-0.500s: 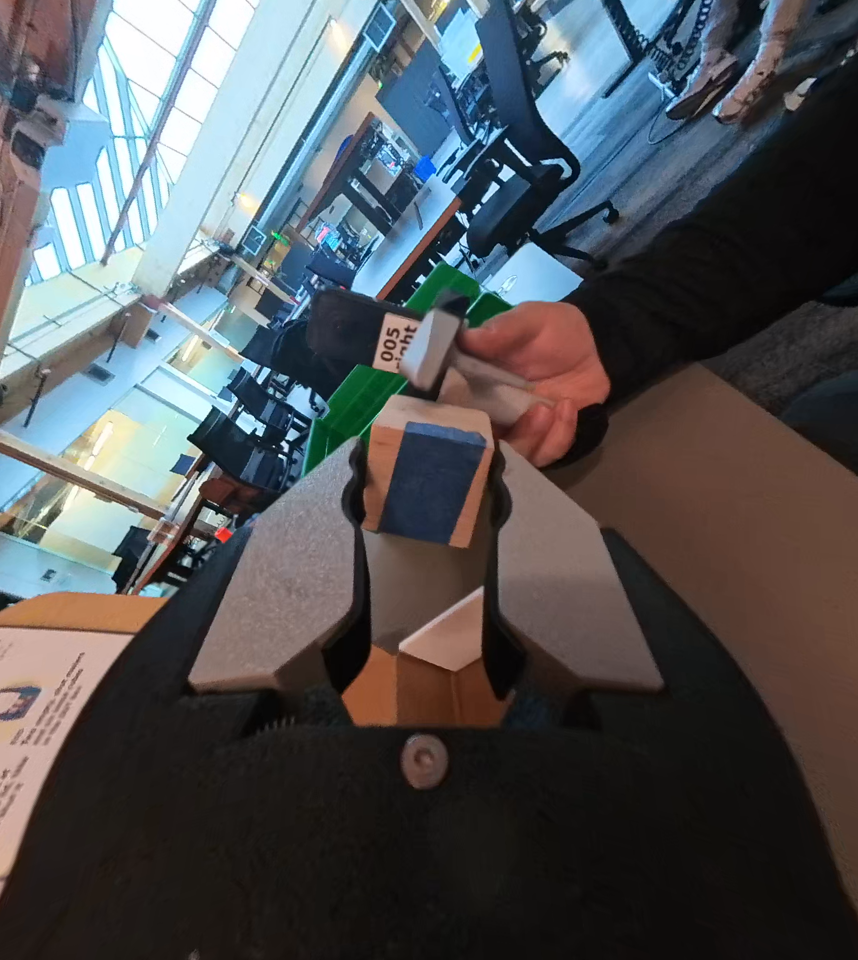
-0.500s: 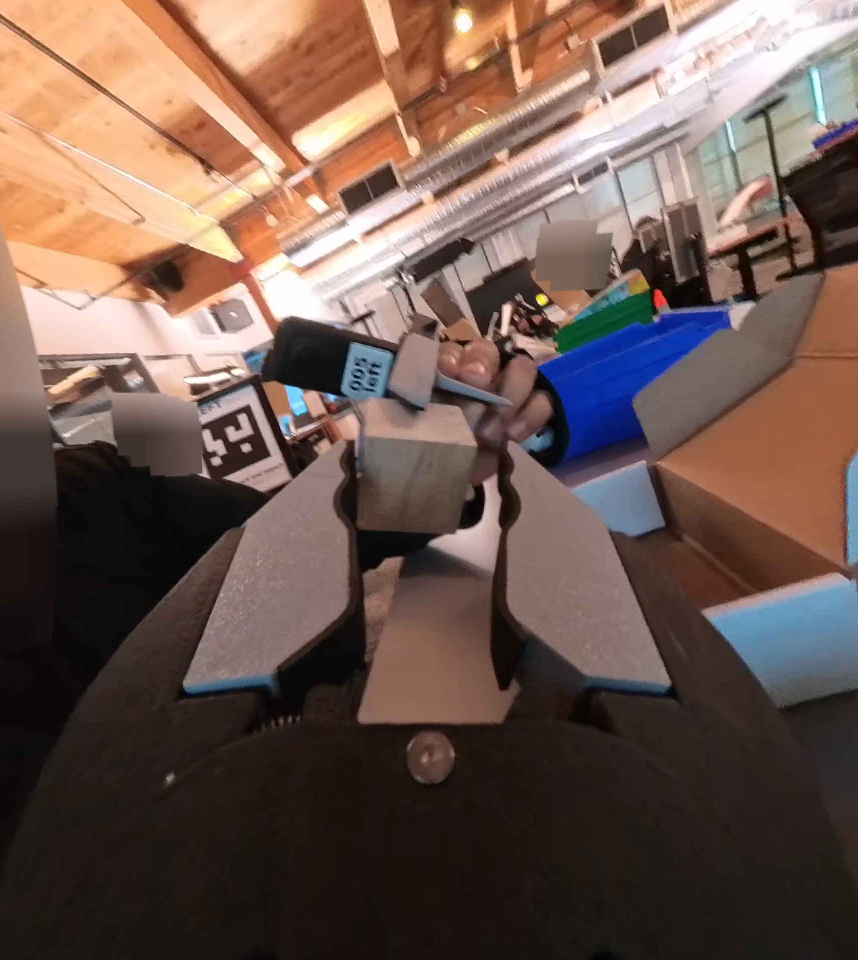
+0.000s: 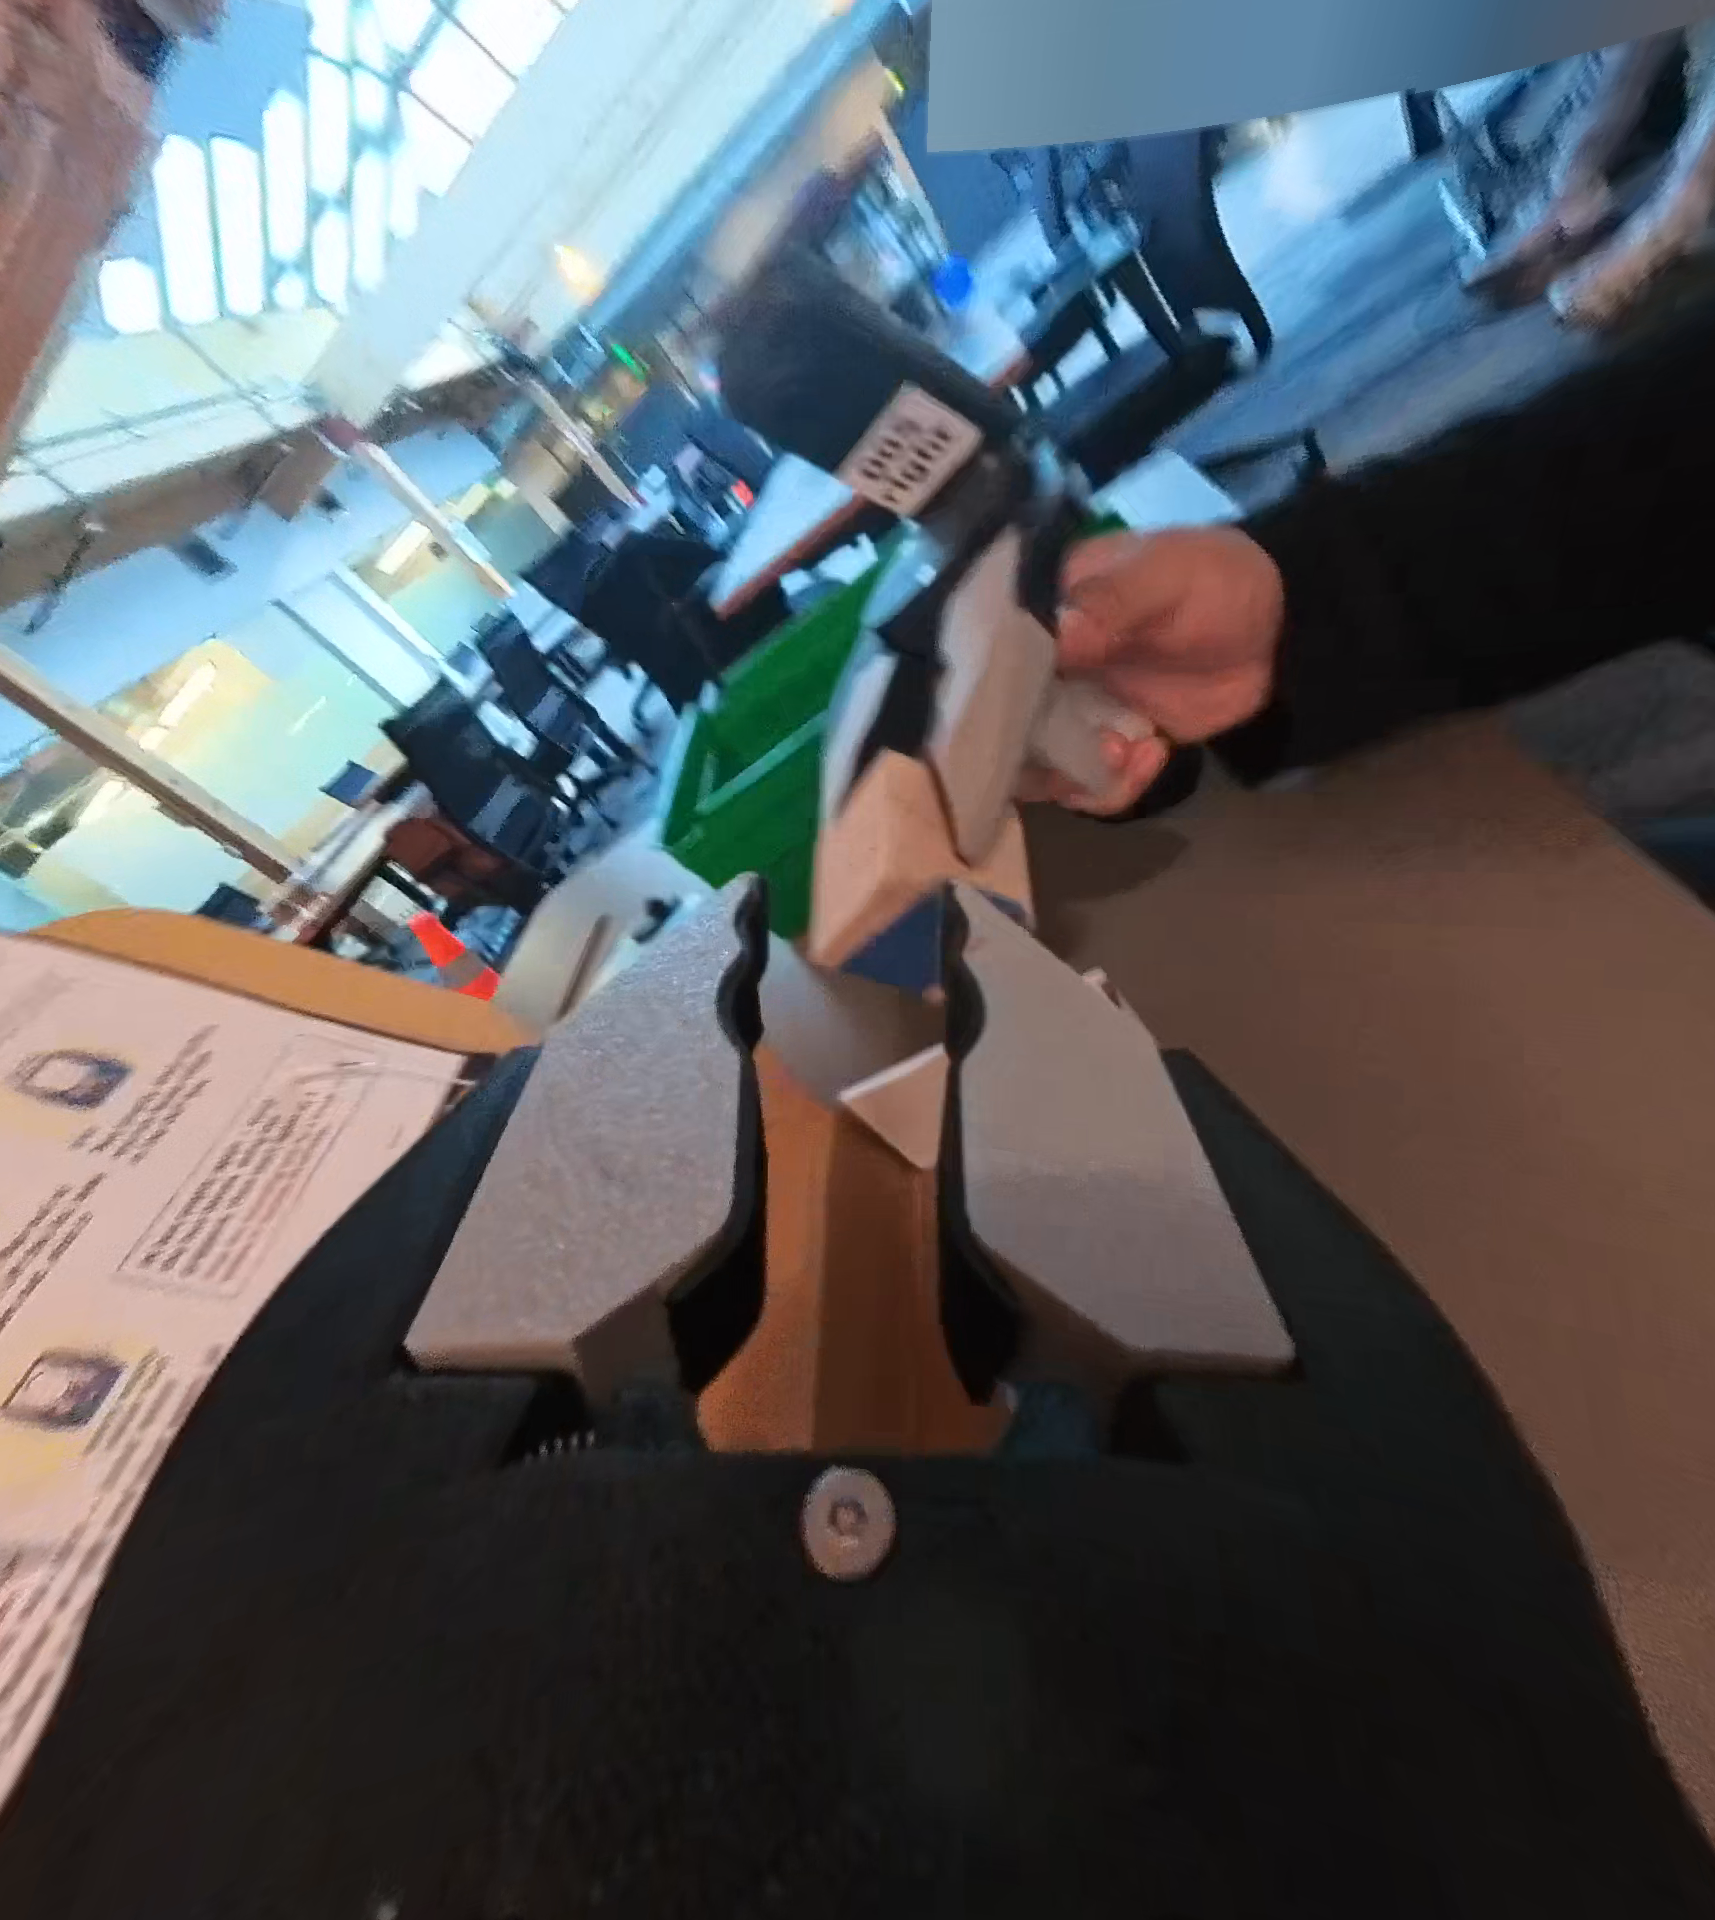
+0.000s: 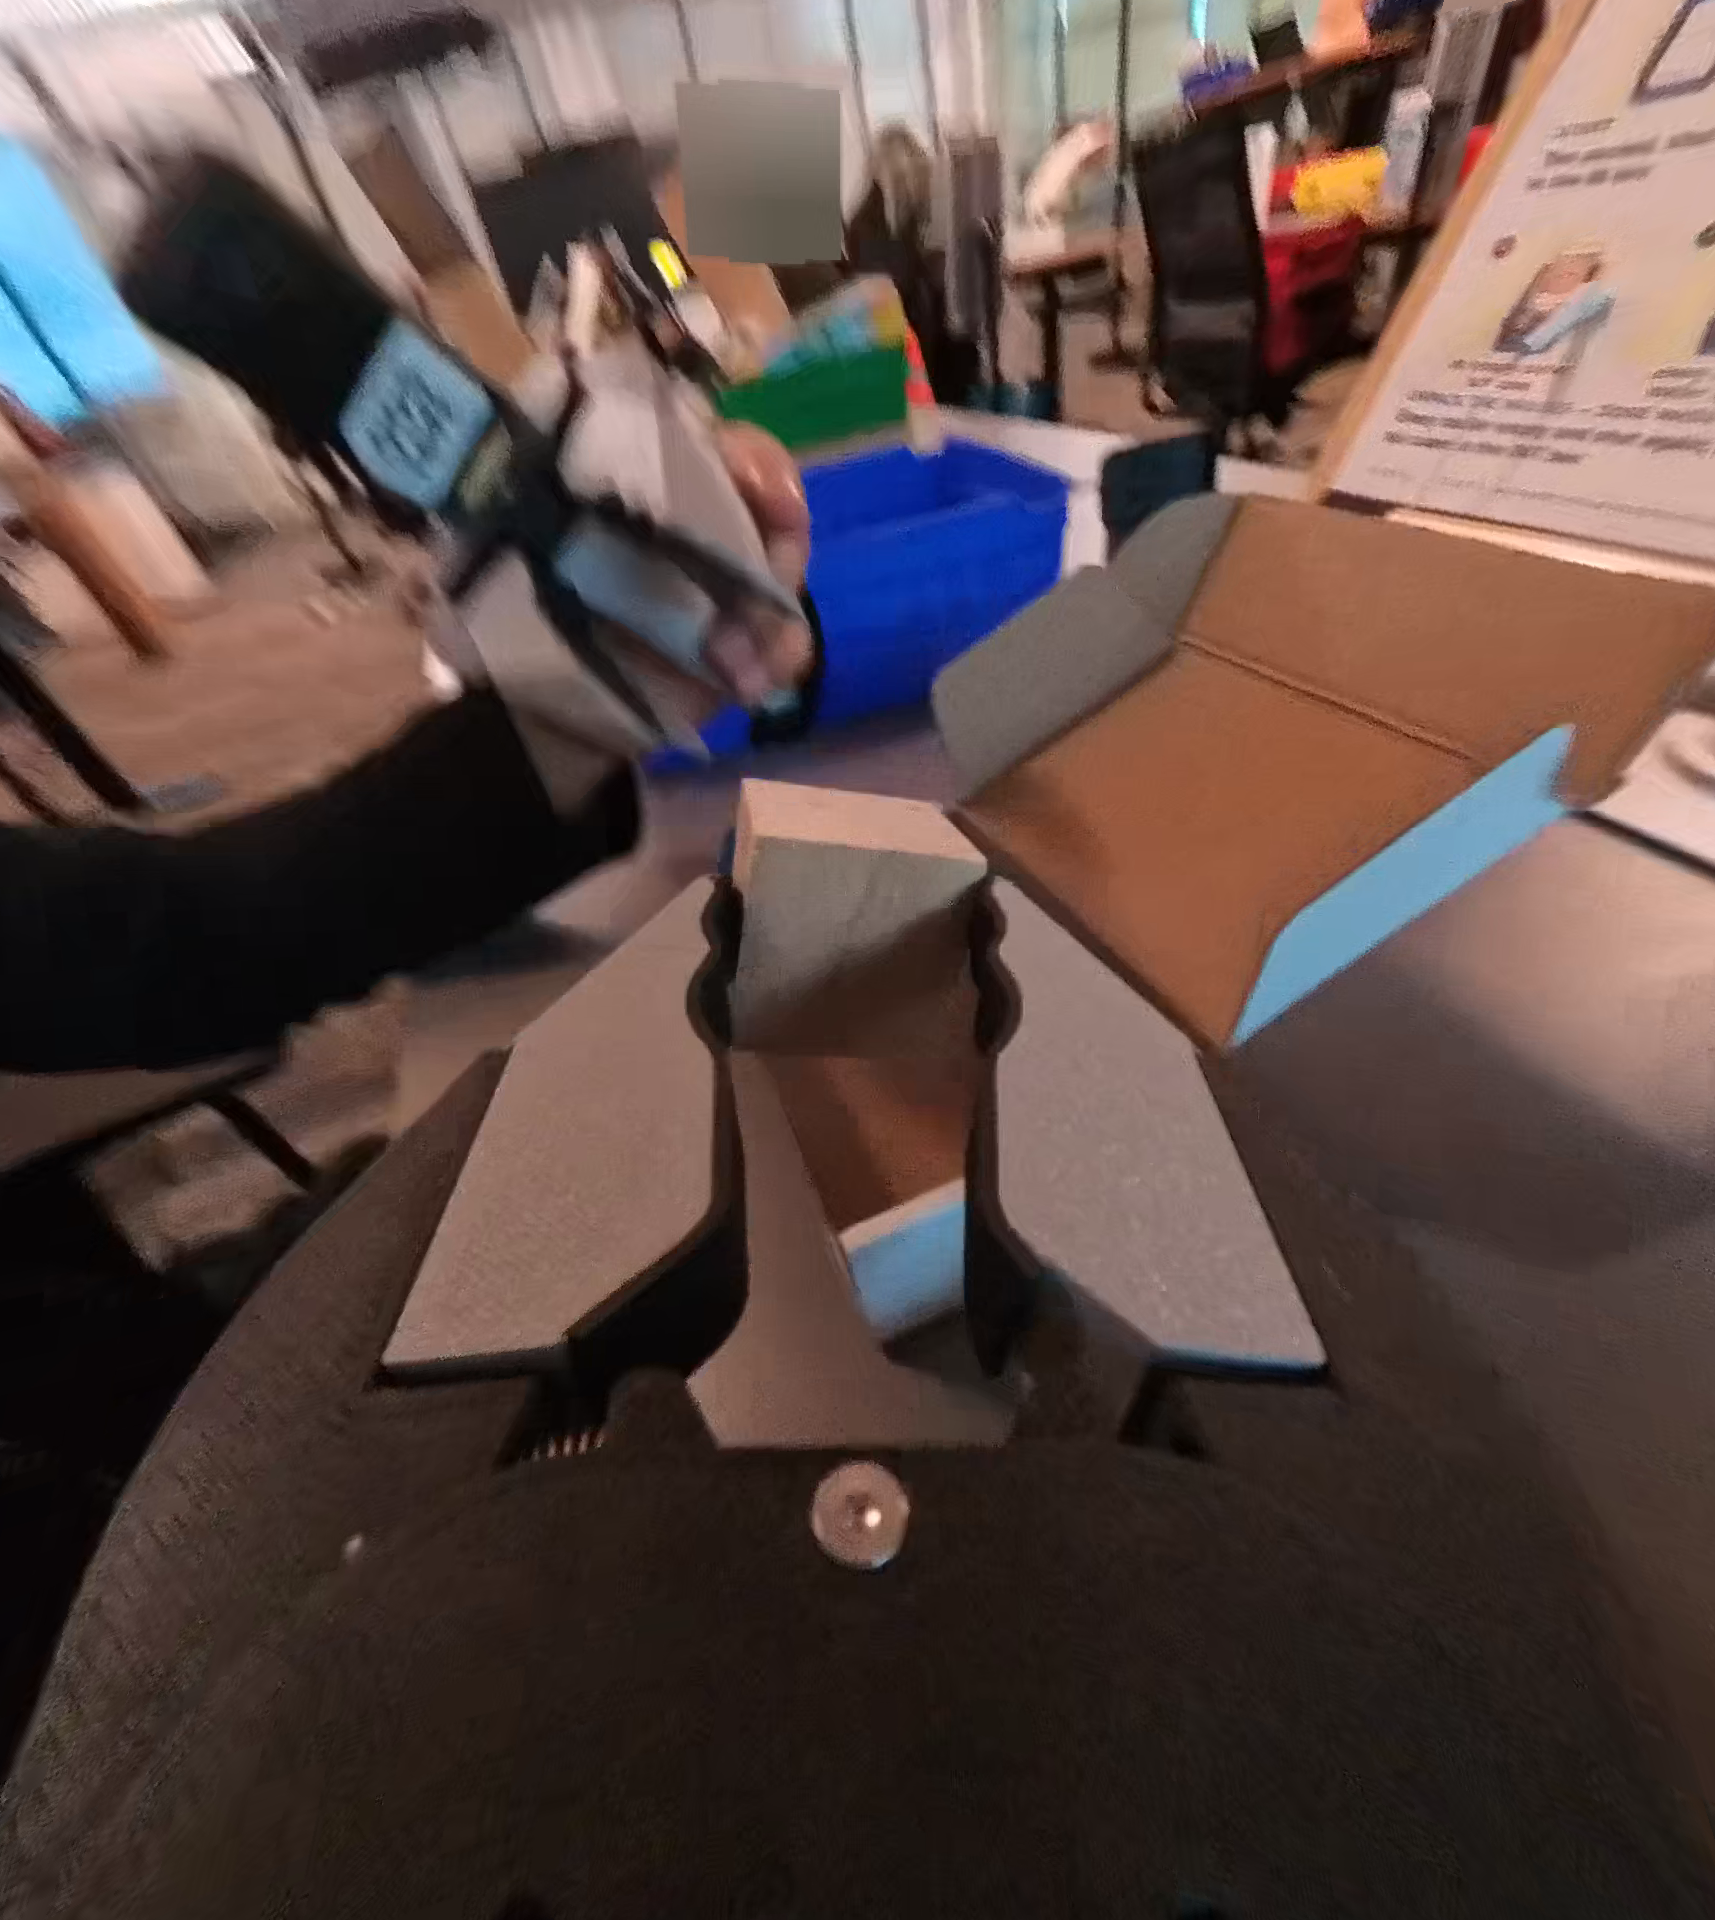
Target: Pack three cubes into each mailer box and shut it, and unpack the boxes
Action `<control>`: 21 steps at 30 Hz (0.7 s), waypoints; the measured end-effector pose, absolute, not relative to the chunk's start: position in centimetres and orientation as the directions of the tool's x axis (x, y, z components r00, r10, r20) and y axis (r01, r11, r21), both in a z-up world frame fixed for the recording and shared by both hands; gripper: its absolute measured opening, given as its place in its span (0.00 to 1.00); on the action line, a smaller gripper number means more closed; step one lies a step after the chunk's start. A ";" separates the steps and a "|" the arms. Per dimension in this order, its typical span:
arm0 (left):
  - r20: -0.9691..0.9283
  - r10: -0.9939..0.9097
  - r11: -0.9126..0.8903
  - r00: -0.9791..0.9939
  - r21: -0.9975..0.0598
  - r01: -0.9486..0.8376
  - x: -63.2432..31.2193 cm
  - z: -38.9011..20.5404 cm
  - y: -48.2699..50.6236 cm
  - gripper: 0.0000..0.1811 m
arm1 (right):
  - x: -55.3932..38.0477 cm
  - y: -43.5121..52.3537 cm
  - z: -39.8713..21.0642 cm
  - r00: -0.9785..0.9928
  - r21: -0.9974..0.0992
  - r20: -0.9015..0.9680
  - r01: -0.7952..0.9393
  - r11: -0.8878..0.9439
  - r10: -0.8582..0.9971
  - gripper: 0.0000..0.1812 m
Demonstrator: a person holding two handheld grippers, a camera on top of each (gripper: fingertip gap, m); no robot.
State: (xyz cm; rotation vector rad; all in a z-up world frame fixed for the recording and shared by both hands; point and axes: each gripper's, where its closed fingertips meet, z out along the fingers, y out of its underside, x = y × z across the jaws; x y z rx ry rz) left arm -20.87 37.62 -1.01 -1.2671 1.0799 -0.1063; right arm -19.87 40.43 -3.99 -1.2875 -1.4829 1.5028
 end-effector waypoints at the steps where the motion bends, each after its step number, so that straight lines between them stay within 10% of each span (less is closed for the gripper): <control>1: -0.567 -0.584 0.381 0.581 -0.823 -0.421 -21.9 0.5 37.2 0.16 | -20.2 40.5 -4.1 -0.266 -0.972 -0.130 0.223 -0.070 0.955 0.24; 9: -0.409 -0.525 0.219 0.747 -0.912 -0.345 -26.8 0.0 39.9 0.09 | -22.9 41.6 -7.8 -0.337 -0.511 0.377 0.702 0.497 0.863 0.25; 21: -0.305 -0.509 0.152 0.805 -0.952 -0.265 -29.1 -1.3 41.2 0.09 | -20.6 41.4 -13.7 -0.597 -0.068 0.311 0.762 0.644 0.739 0.23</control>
